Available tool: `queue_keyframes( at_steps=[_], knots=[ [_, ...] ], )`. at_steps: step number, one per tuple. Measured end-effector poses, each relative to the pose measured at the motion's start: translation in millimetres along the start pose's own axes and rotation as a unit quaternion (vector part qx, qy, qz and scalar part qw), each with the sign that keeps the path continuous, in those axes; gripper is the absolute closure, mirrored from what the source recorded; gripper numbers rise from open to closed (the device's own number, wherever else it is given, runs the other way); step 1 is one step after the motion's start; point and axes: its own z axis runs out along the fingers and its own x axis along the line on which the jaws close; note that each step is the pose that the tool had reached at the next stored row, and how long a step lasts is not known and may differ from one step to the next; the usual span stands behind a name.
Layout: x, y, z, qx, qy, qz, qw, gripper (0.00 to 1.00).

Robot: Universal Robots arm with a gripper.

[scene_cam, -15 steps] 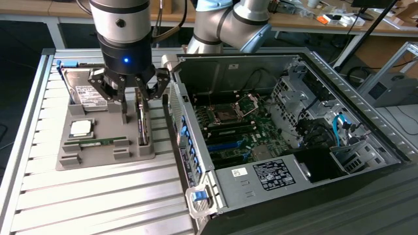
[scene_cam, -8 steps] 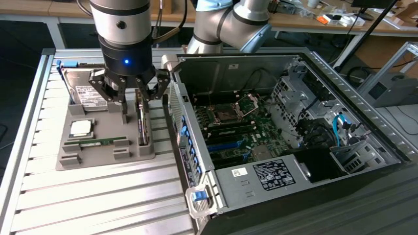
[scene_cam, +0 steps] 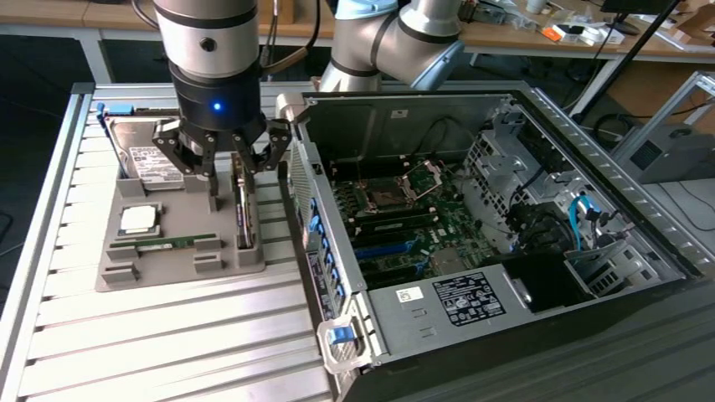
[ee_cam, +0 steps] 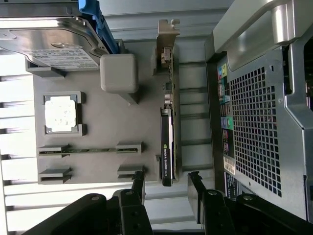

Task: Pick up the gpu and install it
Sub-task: 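Pick up the gpu and move the gpu toward the slot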

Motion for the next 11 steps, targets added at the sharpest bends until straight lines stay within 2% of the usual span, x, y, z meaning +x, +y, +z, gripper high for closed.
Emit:
queue_keyframes(
  at_steps=[11],
  knots=[
    [-0.2,-0.1,2.4,0.0,0.0,0.0,1.0,0.52]
  ],
)
